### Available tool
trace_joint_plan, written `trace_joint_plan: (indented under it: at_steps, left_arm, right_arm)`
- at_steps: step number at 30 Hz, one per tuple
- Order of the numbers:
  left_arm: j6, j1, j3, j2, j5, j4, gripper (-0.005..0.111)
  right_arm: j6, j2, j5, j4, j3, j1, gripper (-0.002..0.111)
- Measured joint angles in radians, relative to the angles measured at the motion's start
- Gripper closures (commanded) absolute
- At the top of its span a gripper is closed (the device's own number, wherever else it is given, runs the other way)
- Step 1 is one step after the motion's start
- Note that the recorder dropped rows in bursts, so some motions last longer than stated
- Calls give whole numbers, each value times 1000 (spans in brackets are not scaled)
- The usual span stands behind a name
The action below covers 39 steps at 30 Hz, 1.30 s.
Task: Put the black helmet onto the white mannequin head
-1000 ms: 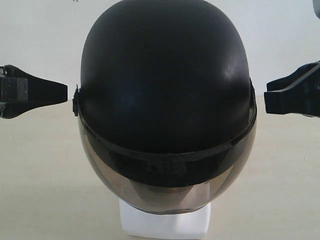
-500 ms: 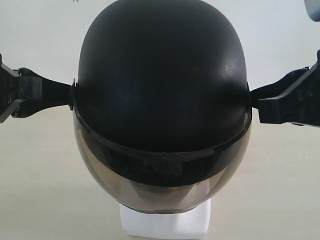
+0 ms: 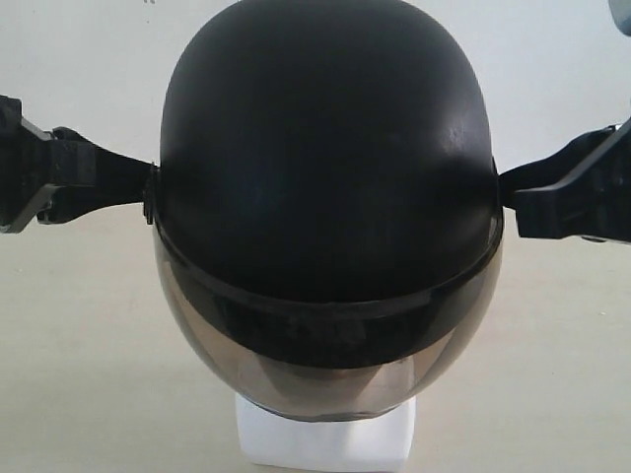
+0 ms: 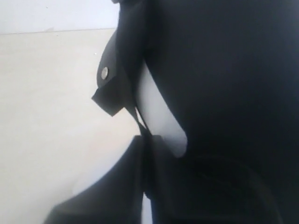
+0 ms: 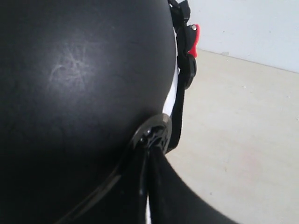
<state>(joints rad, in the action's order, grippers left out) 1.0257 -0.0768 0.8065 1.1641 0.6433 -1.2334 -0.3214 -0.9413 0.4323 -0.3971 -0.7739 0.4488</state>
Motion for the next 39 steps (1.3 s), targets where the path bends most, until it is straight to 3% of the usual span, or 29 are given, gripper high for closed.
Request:
trace_joint_plan:
  at_steps: [25,39]
  left_arm:
    - [41,5,71,81,-5,-17,102]
    - [-50,5,71,-1,27,206,102]
  right_arm:
    - [-22,0,54,-69,0,0,109]
    - [-34,41,54,-77,-1,0,109]
